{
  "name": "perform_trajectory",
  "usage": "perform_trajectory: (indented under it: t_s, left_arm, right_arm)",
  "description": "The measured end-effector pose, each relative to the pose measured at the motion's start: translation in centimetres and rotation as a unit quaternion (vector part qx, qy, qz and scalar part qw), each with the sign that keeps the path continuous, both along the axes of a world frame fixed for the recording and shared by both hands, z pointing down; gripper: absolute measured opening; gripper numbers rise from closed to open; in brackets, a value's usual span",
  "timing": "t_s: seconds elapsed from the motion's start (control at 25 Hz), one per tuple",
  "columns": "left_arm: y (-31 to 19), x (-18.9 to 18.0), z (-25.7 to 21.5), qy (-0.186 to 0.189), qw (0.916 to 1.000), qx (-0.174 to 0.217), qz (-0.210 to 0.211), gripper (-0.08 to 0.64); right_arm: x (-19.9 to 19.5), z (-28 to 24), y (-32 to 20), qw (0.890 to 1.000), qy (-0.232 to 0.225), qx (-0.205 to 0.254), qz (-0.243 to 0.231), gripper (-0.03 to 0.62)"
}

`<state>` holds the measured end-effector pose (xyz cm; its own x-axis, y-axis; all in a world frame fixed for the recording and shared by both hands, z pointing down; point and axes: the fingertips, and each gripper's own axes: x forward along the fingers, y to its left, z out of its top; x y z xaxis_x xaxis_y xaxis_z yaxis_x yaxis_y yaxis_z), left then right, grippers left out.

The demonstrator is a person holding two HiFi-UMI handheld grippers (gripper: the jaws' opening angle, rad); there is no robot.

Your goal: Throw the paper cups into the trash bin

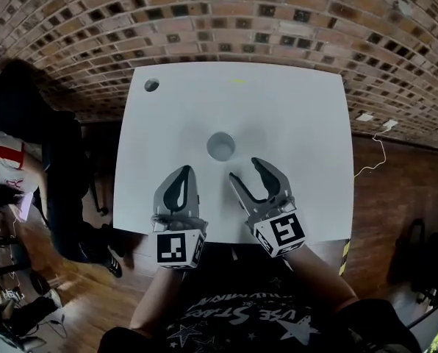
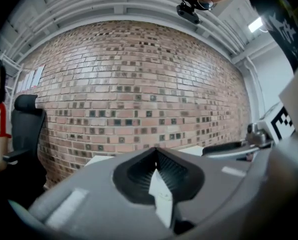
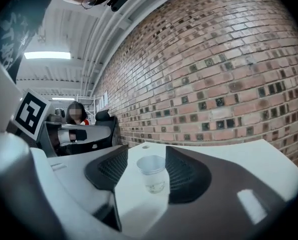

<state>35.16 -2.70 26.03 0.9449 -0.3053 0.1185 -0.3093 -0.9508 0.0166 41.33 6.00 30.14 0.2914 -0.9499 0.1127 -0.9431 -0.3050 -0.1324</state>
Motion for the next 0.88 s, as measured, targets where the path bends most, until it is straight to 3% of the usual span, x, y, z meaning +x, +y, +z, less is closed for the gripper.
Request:
perform_trajectory:
  t_s: [0.24, 0.32, 0.6, 0.88]
  left_arm:
    - [-1.3, 0.1, 2.6, -0.009, 0.9999, -0.01, 0.006, 0.005]
    - [-1.7, 0.3, 3.3, -0.012, 0.9998, -0.013, 0.006, 0.006]
    - [-3.5, 0.6, 4.9, -0.029, 0.9989, -0.037, -0.002, 0.005]
    - [-4.9, 0.8, 5.9, -0.042, 0.9979, -0.05, -0.008, 0.006]
  right_arm:
    - [-0.5, 3.2, -2.1, 0.999, -0.003, -0.041, 0.006, 0.399]
    - [-0.4, 4.2, -2.7, 0.998, 0.007, -0.06, 0.004, 0.428]
    - [0.4, 7.1, -4.4, 0.993, 0.014, -0.113, 0.015, 0.457]
    - [0.6, 9.4, -6.9, 0.99, 0.021, -0.139, -0.006, 0.488]
